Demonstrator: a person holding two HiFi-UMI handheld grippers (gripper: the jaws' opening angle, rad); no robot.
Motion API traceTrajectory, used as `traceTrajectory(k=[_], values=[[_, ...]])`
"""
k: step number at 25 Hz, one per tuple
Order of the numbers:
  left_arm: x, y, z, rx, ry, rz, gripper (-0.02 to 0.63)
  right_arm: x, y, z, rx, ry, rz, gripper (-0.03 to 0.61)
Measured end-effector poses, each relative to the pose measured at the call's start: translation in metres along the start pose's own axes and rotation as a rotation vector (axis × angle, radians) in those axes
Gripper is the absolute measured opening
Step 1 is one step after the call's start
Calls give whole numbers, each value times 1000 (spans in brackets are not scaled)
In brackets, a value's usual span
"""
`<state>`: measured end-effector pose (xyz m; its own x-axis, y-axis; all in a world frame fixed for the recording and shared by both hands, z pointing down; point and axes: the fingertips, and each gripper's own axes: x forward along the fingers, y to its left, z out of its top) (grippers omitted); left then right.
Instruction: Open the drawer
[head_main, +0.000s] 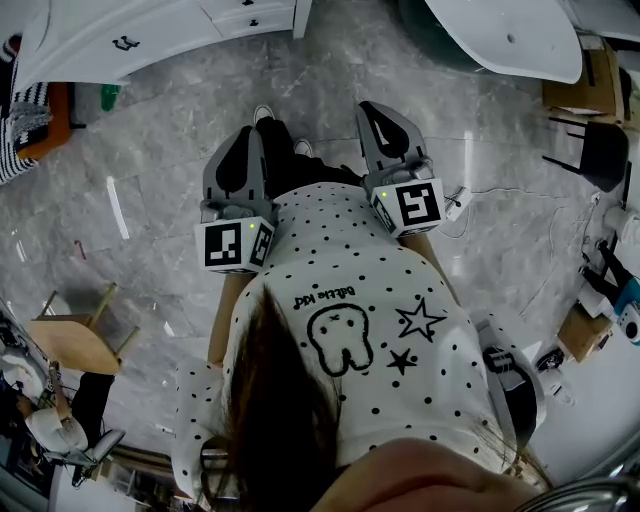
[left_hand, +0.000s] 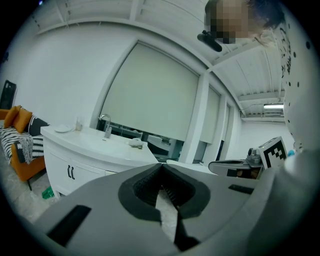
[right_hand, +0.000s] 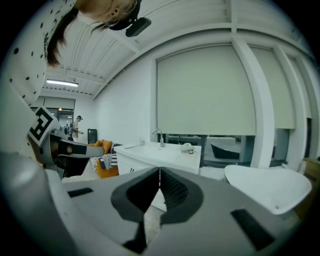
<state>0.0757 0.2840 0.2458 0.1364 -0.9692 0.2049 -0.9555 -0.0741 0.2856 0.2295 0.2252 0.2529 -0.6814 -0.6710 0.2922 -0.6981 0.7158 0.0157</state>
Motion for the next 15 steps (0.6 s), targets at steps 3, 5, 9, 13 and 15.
traceTrajectory(k=[3,5,9,13,15], values=[[16,12,5,5,4,-6,5,18,-4,3,3,5,-10,13],[28,22,10,0,6,-11,5,32,-7,6,2,11,-19,14],[54,46,30,2,6,-27,5,63,-12,19,9,15,-40,14],[77,70,50,14,7,-39,5,96,-12,32,17,23,-45,14],[87,83,59,18,2,-40,5,112,-12,38,16,23,-48,13]])
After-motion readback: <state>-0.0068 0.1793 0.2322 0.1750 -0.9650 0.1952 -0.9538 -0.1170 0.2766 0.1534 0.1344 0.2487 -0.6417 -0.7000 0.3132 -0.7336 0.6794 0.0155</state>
